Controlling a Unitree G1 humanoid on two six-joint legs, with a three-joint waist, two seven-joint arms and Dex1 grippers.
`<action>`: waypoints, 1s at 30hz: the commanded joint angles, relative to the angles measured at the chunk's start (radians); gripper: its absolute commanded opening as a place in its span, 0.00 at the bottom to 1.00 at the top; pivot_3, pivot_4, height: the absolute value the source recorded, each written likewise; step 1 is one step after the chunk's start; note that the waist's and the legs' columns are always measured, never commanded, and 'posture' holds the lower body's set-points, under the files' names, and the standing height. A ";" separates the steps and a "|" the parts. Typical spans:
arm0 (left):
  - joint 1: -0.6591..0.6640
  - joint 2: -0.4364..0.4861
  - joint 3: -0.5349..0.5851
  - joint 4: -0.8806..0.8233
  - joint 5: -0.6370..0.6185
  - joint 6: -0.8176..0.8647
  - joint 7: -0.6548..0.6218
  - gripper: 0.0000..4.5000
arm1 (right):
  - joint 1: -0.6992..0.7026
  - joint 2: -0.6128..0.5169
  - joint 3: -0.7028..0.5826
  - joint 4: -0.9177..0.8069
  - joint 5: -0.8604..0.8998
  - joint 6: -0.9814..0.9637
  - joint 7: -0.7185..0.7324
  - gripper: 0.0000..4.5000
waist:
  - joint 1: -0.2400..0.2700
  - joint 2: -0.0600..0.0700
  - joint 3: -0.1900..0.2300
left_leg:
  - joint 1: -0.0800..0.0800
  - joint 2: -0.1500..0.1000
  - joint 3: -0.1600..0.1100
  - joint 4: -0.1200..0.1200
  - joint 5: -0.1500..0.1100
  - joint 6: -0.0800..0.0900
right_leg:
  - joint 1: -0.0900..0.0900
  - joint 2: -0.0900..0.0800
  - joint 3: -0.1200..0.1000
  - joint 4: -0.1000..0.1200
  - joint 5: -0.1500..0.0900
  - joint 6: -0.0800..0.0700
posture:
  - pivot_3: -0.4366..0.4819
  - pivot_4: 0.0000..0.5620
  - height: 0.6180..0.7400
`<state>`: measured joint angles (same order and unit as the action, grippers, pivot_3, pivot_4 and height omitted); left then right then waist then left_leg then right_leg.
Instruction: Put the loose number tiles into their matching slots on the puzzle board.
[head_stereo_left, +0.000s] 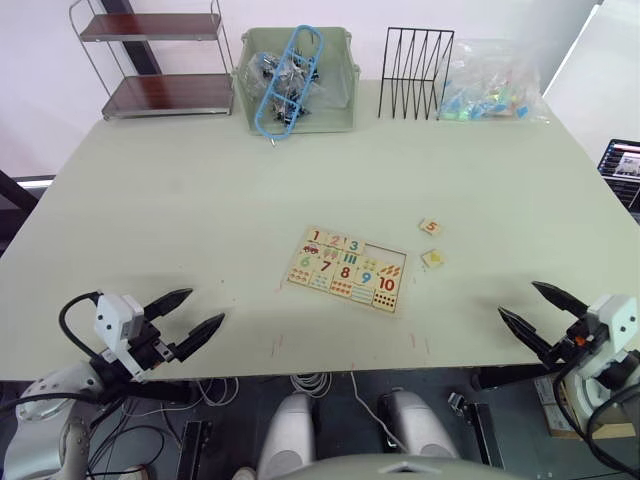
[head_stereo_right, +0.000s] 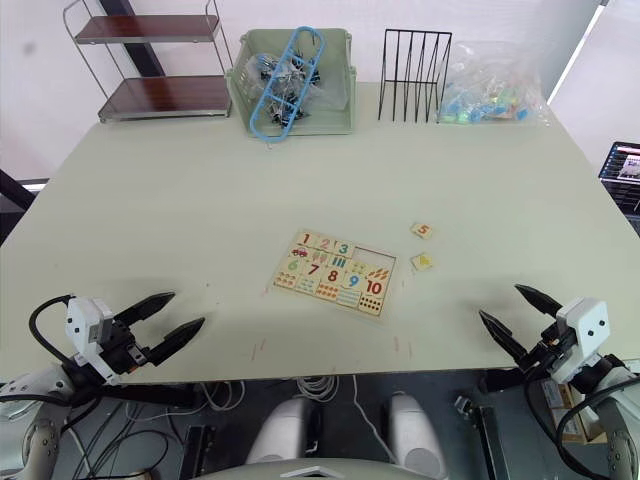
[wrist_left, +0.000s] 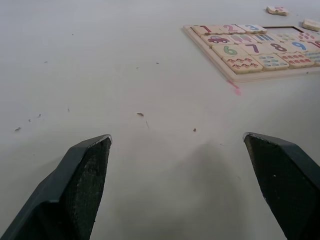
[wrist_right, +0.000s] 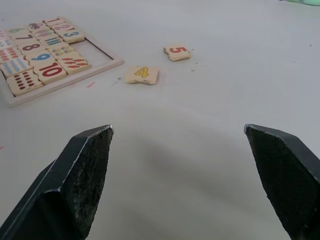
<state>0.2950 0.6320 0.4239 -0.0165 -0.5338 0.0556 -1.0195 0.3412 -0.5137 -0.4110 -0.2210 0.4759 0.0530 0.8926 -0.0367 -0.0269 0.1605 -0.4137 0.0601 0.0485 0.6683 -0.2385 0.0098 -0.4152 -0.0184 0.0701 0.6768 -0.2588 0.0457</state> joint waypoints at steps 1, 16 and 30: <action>0.004 0.001 0.026 -0.033 -0.012 -0.012 0.005 1.00 | 0.001 -0.012 -0.021 -0.002 0.016 -0.037 0.013 0.98 | 0.000 0.000 0.000 | 0.000 0.000 0.000 0.000 0.000 0.000 | 0.000 0.000 0.000 0.000 0.000 0.000 | 0.48 0.27 1.00; 0.023 0.003 0.040 -0.029 -0.020 -0.029 -0.005 1.00 | -0.014 -0.005 0.010 0.102 0.004 -0.128 0.071 0.98 | 0.000 0.000 0.000 | 0.000 0.000 0.000 0.000 0.000 0.000 | 0.000 0.000 0.000 0.000 0.000 0.000 | 0.48 0.27 1.00; 0.016 -0.001 0.033 -0.036 -0.020 -0.063 -0.042 1.00 | -0.065 0.000 0.062 0.078 -0.022 -0.125 0.004 0.98 | 0.000 0.000 0.000 | 0.000 0.001 0.000 0.000 0.000 0.000 | 0.000 0.000 0.000 0.000 0.000 0.000 | 0.48 0.27 1.00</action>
<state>0.3160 0.6302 0.4345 -0.0311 -0.5360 0.0139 -1.0490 0.2870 -0.5111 -0.3460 -0.1007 0.4453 -0.0693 0.9119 -0.0368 -0.0268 0.1606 -0.4137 0.0609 0.0487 0.6683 -0.2385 0.0098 -0.4154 -0.0186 0.0702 0.6764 -0.2587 0.0455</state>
